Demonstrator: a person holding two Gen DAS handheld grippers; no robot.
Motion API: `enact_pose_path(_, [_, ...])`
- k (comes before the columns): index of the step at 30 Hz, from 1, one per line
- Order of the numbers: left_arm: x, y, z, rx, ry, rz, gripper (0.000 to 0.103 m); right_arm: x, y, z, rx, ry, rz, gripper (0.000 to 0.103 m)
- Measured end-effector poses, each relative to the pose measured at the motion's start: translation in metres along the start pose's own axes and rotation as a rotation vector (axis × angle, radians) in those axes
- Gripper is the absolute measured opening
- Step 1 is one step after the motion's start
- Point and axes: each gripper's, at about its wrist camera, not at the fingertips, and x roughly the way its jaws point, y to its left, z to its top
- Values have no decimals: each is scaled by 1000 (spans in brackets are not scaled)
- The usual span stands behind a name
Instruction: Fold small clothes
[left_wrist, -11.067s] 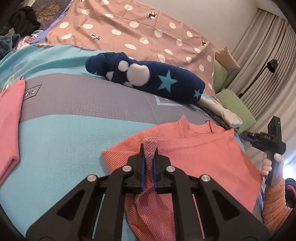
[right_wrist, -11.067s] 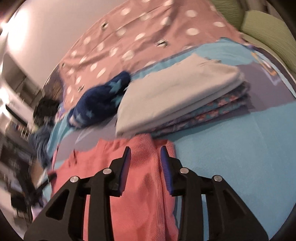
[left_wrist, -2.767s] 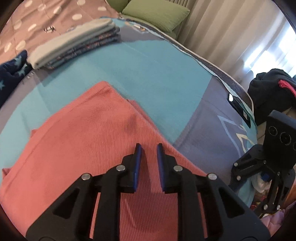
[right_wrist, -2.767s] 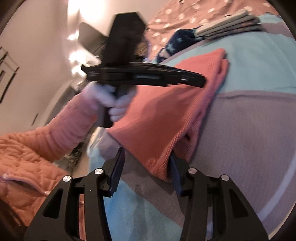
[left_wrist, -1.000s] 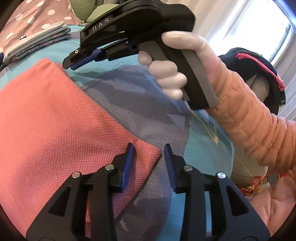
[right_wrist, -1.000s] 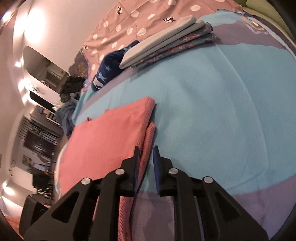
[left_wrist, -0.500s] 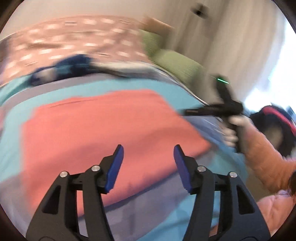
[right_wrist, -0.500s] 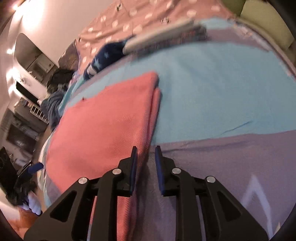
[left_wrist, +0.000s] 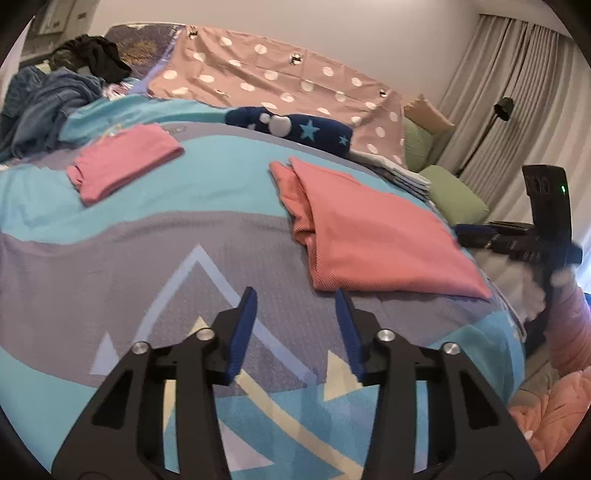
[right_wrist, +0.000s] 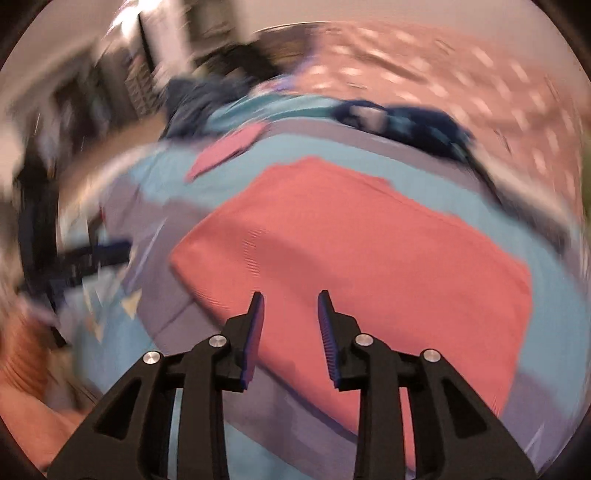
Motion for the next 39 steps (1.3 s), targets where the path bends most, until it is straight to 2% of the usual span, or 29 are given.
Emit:
enact_pose_path(3, [11,-7,1,2,1,-51,38,27,47,5,-113,49,37,32])
enact_pose_path(5, [18,-8,4,18,4,-89,38,41,70,8,-180,63,17,32])
enact_pose_path(9, [23,1,9,1,-1,-109,38,68,95,13,-305,64,-110,33])
enact_pose_path(10, [25,10,10,-34,-2,-115,38,74,101,12,-336,61,-136,35])
enact_pose_path(12, [27,26,9,-109,-8,-146,38,84,112,11,-416,53,-201,46])
enact_pose_path(16, [21,47,2,-223,-60,-232,40,106,131,7,-621,-16,-414,50])
enact_pose_path(18, [20,48,1,-232,-71,-244,46,114,134,6,-643,-44,-464,49])
enact_pose_path(19, [20,49,1,-234,-70,-248,46,116,135,7,-650,-54,-482,46])
enact_pose_path(20, [22,49,1,-238,-65,-251,47,119,136,7,-663,-62,-502,29])
enact_pose_path(21, [24,49,1,-244,-60,-254,47,123,136,7,-673,-59,-512,5])
enact_pose_path(23, [25,50,0,-254,-57,-264,48,118,131,11,-627,-68,-464,4])
enact_pose_path(25, [26,52,0,-260,-58,-272,48,100,120,22,-525,-84,-350,4])
enact_pose_path(29, [28,51,0,-255,-47,-292,51,96,110,29,-495,-50,-264,4])
enact_pose_path(31, [32,48,2,-241,-28,-292,53,97,108,28,-439,-11,-202,7])
enact_pose_path(32, [34,44,3,-226,-14,-284,53,94,105,31,-396,-2,-155,13])
enact_pose_path(33, [35,41,5,-210,-1,-280,54,88,98,38,-341,0,-86,26])
enact_pose_path(35, [39,33,7,-176,25,-277,54,75,84,53,-255,-25,-26,34])
enact_pose_path(36, [42,30,10,-165,37,-279,54,66,69,66,-189,-42,-7,34])
enact_pose_path(38, [49,23,14,-156,57,-302,54,57,51,82,-96,-59,-26,37])
enact_pose_path(39, [54,19,17,-156,67,-322,54,59,32,98,-35,-33,-56,50])
